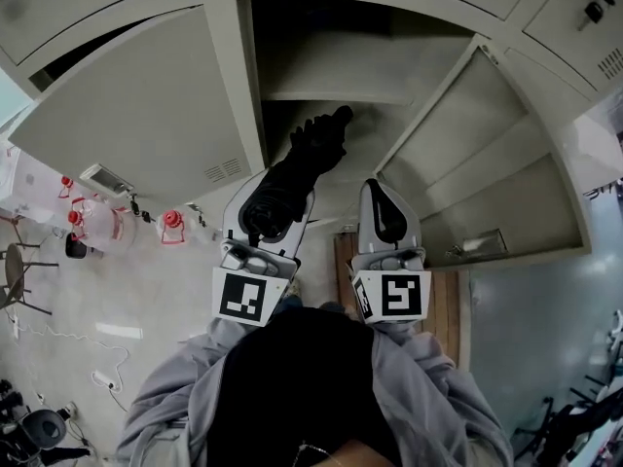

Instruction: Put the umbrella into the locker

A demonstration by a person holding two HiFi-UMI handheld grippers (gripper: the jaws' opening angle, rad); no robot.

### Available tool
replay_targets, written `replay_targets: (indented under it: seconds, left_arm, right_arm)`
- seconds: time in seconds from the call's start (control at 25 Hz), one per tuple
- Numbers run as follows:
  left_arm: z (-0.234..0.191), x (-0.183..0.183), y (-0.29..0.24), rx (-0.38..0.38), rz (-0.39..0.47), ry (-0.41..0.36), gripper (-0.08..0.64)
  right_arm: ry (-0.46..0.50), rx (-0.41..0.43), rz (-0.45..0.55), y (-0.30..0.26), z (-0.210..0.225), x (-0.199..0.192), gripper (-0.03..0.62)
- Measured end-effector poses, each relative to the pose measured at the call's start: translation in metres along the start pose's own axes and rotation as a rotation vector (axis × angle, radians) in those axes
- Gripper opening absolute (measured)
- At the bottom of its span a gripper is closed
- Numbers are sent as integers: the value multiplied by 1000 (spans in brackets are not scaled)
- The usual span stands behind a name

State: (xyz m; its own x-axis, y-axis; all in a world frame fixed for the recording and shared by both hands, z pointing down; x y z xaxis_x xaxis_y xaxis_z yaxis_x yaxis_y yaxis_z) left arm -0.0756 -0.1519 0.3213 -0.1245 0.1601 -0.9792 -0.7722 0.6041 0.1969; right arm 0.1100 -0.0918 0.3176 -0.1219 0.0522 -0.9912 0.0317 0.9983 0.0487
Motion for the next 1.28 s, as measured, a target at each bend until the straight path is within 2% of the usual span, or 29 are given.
replay_targets:
  seconds: [0.28,0.68,1.28]
  left_arm:
    - [-11,-14,-23,-13,-5,23,210]
    - [-17,-26,-52,23,-9,33,210]
    - [-27,-68,-91,68,-53,55,210]
  right_arm:
    - [8,-5,-35,-21,6,-7,3]
    - [40,41,-46,-47,19,-13,3]
    - [9,68,-120,-80,28,-43,3]
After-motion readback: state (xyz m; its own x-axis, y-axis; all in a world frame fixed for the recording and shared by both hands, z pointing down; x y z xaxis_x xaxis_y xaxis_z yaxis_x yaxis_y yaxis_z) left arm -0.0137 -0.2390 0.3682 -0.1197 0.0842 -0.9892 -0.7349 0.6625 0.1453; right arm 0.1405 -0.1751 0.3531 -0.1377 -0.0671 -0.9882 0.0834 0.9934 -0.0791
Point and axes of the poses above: the fingertips, and each gripper's own axes: y backward along the fingers, z to its right, x out of its top, the point moved 10 cm from there along y, backward along the fingers, and after that the axes turned 4 degrees about -x, right-handed, at the moved point
